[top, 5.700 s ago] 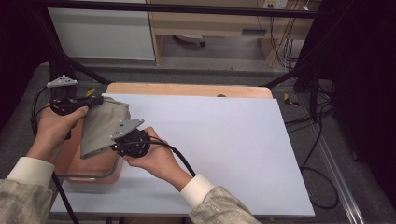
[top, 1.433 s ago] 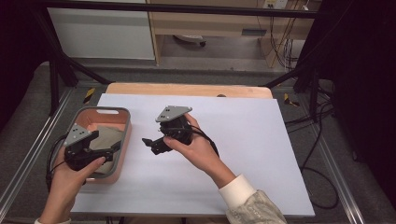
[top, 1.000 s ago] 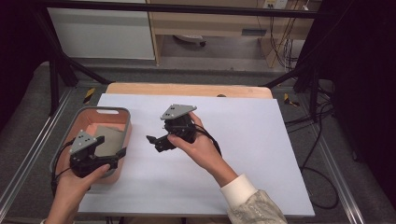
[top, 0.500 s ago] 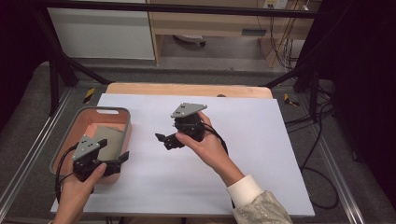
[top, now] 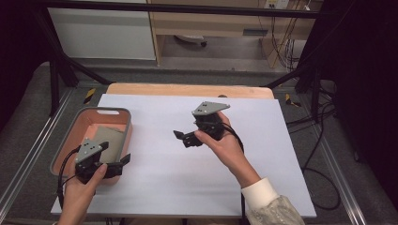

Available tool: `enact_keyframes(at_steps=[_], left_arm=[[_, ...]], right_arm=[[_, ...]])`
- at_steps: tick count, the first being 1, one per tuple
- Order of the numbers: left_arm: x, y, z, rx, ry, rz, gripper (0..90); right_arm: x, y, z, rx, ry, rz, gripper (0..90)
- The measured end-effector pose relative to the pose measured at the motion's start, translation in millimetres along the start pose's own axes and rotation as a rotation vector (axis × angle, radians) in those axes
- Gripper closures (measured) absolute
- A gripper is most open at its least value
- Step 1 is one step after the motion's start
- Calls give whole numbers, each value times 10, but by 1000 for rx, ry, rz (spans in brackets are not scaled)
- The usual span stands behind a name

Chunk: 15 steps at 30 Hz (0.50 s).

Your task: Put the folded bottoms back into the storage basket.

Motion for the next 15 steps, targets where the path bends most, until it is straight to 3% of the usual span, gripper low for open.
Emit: enact_keyframes(at_steps=[15], left_arm=[[36, 9, 26, -9, 10, 4, 78]], right_arm=[[277, -434, -484, 96, -2, 56, 58]])
Point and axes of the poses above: each handheld gripper's, and its own axes: z roughly forward along the jaws, x roughly out of its underside, y roughly to its left, the point moved 8 cm from there along z, roughly forward along the jaws, and after that the axes turned 4 degrees about -y, right-handed, at the moved point
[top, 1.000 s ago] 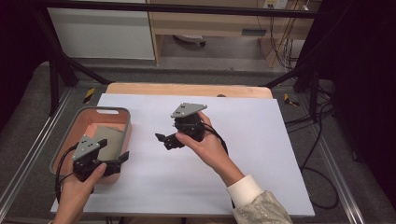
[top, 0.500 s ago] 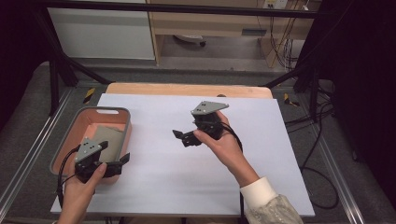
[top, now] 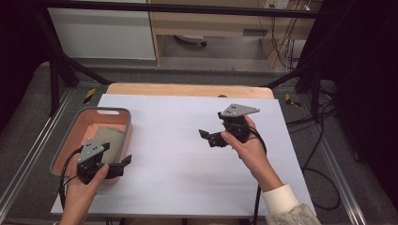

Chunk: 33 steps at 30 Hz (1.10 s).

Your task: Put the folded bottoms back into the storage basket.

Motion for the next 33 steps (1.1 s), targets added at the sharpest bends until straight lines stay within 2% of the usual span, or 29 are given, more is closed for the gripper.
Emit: enact_keyframes(at_steps=[7, 13, 15, 19, 24, 30, 33], left_arm=[[35, 11, -10, 6, 11, -8, 81], [60, 16, -2, 10, 22, -5, 81], [58, 15, -4, 11, 20, -6, 81], [65, 1, 17, 13, 25, -2, 81], [68, -25, 21, 20, 28, 2, 81], [85, -25, 32, 24, 37, -1, 80], [89, -36, 35, 28, 42, 1, 80]], right_arm=[[111, -167, -171, 40, 0, 13, 59], [233, -287, -299, 66, -28, 35, 62], [277, -327, -346, 73, -30, 29, 63], [349, -404, -452, 95, -50, 59, 66], [423, -457, -565, 110, -65, 51, 66], [566, -562, -722, 150, -78, 62, 66], [675, -620, -786, 177, -86, 84, 66]])
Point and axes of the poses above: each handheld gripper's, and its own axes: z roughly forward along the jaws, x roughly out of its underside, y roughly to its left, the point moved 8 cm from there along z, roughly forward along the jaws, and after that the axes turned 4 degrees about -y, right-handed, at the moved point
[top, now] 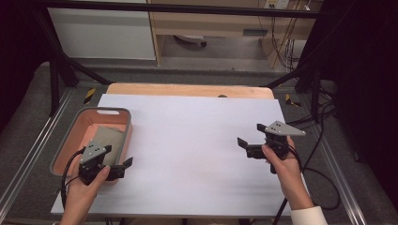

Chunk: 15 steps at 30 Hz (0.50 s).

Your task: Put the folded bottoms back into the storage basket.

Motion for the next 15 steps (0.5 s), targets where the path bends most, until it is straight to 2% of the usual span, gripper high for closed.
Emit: enact_keyframes(at_steps=[6, 15], left_arm=[[3, -17, 6, 2, 3, 4, 80], [44, -30, -26, 5, 12, 6, 78]], right_arm=[[199, -82, -111, 9, -13, 44, 59], [500, -157, -202, 46, 7, 87, 60]])
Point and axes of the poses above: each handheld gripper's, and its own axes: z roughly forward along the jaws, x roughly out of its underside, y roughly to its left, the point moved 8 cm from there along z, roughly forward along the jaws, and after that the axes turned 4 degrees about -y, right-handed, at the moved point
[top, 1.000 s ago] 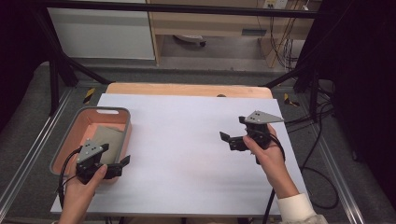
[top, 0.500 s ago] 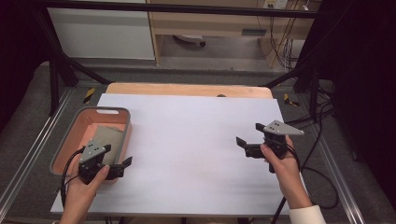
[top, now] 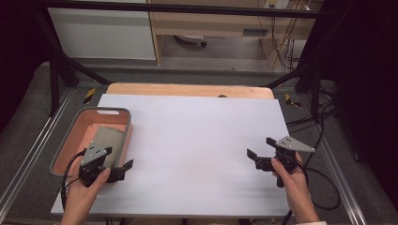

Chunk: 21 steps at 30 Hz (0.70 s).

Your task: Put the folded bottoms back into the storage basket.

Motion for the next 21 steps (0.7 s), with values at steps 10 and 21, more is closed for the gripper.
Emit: enact_keyframes(at_steps=[10, 21], left_arm=[[0, -10, -1, 6, 0, 2, 78], [-22, -70, 4, 23, -11, 7, 80]], right_arm=[[261, 82, -26, -17, 8, 12, 60], [478, 291, 137, -61, 53, -7, 59]])
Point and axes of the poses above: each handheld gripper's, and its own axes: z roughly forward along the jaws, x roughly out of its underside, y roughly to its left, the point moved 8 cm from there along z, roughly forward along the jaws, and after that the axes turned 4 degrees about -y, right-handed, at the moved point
